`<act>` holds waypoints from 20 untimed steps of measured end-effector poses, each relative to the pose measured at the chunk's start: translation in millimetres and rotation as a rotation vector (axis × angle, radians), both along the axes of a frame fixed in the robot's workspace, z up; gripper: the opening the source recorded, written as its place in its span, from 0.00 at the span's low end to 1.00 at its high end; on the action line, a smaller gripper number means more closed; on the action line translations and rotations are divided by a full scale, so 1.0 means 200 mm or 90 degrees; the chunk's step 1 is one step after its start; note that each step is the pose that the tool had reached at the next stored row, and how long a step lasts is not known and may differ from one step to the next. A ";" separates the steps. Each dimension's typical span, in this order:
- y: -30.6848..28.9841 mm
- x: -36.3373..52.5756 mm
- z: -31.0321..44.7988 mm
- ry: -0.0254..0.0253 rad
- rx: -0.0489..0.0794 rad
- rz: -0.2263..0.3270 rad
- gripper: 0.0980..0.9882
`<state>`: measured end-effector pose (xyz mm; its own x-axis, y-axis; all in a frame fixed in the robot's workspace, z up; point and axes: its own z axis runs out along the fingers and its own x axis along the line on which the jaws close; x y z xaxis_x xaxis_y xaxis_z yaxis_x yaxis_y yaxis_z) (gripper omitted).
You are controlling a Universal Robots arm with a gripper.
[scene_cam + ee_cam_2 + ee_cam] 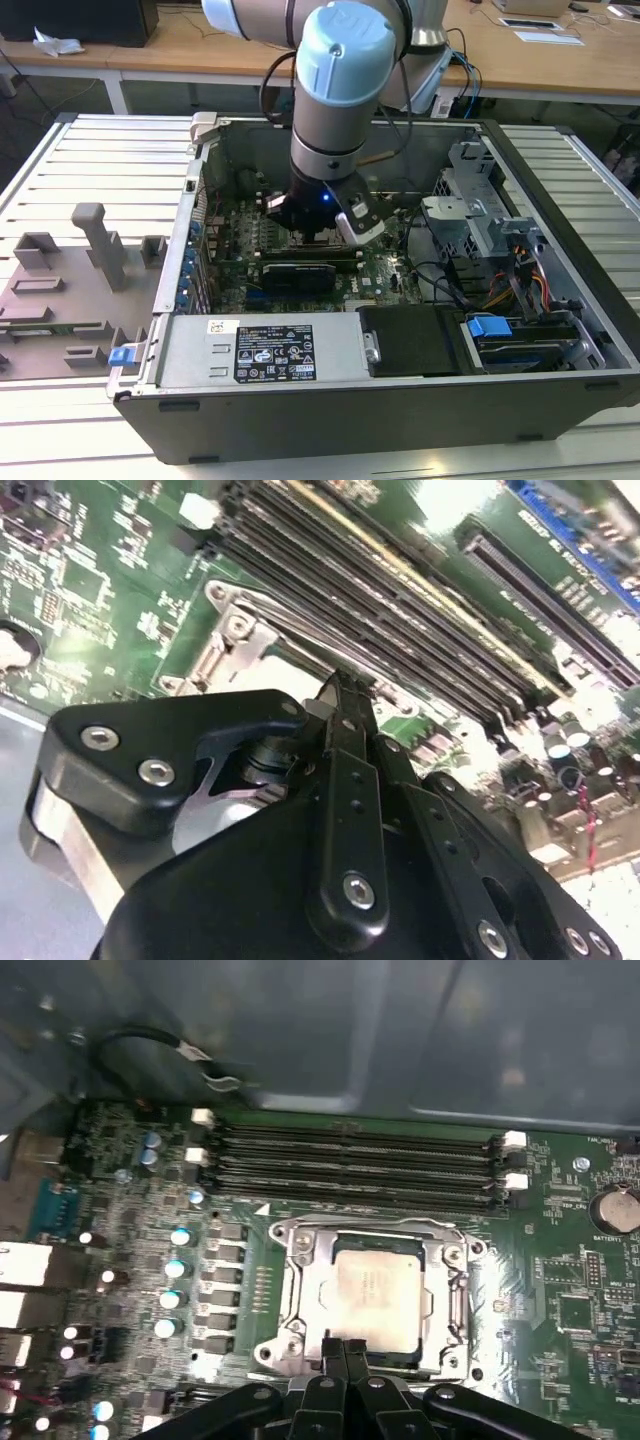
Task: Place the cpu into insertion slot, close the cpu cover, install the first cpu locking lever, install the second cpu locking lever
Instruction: 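Install the second cpu locking lever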
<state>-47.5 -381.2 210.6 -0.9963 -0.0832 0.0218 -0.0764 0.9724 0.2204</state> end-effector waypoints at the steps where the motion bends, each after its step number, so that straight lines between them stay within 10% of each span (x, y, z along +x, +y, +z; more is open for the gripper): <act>1: 0.021 0.012 -0.001 0.0004 -0.011 0.000 0.01; 3: 0.051 0.026 -0.002 0.0007 -0.026 0.000 0.01; 6: 0.131 0.040 -0.002 0.0009 -0.078 0.000 0.01; 9: 0.160 0.040 0.036 0.0010 -0.101 0.000 0.01; 13: 0.162 0.040 0.130 0.0009 -0.102 0.000 0.01; 17: 0.162 0.040 0.318 0.0009 -0.102 0.000 0.01; 20: 0.162 0.040 0.340 0.0008 -0.102 0.000 0.01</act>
<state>-39.5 -348.8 278.6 -0.9963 -0.0785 0.0361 -0.0761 0.9951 0.0630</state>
